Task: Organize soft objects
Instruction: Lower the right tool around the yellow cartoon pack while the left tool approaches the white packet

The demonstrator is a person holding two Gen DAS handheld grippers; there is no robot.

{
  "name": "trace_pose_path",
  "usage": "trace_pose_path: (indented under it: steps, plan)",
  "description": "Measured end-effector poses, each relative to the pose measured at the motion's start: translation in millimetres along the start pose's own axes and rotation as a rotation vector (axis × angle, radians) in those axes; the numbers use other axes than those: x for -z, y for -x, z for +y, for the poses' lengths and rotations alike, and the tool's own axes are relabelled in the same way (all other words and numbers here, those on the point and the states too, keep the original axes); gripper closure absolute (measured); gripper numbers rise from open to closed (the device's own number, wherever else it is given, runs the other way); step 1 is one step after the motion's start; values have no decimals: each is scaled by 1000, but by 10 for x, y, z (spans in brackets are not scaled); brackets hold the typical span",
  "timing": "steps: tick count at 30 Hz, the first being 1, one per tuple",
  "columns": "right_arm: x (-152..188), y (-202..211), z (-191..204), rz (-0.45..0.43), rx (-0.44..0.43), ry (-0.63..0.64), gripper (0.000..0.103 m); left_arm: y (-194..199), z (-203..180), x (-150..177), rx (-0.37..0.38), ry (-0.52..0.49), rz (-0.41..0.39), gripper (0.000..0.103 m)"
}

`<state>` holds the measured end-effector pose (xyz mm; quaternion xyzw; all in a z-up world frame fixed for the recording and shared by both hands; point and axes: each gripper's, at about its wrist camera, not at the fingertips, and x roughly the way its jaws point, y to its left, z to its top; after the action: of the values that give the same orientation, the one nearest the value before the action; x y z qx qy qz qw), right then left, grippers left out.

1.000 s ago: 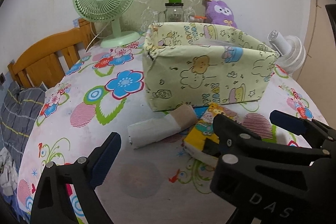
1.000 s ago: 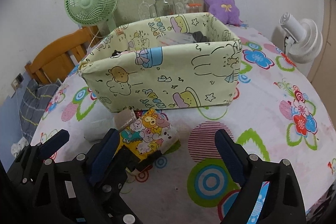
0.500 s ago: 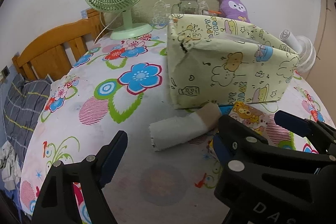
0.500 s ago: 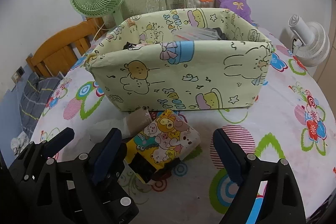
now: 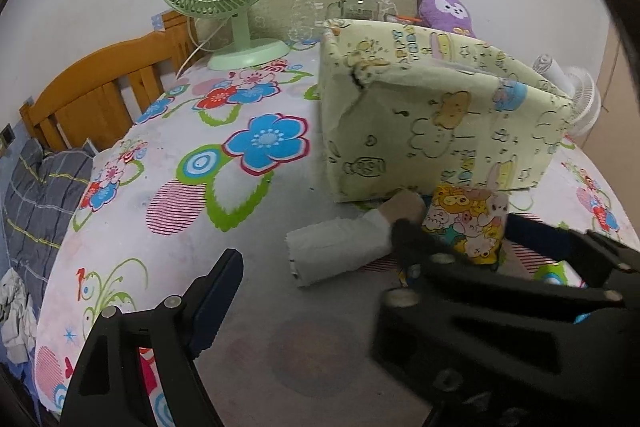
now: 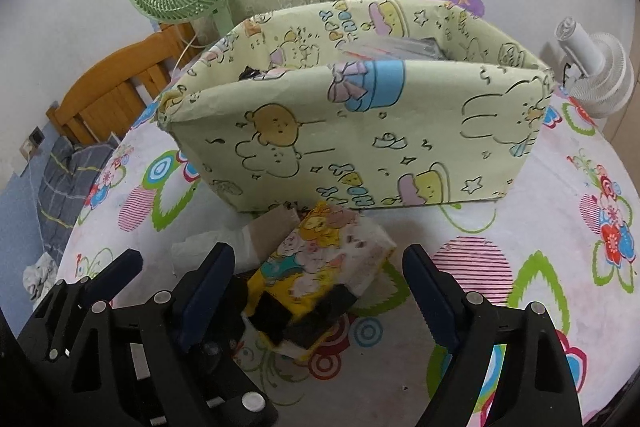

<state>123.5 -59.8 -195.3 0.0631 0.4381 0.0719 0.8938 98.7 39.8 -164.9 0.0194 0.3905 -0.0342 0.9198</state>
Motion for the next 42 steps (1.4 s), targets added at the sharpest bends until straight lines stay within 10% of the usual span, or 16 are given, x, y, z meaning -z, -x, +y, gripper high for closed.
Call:
trace_pose_path:
  steps: [26, 42]
  plan:
    - [72, 23, -153, 38, -68, -31, 27, 122, -150, 17, 18, -78, 45, 15]
    - [11, -41, -95, 41, 61, 6, 44, -75, -79, -75, 27, -157, 54, 13]
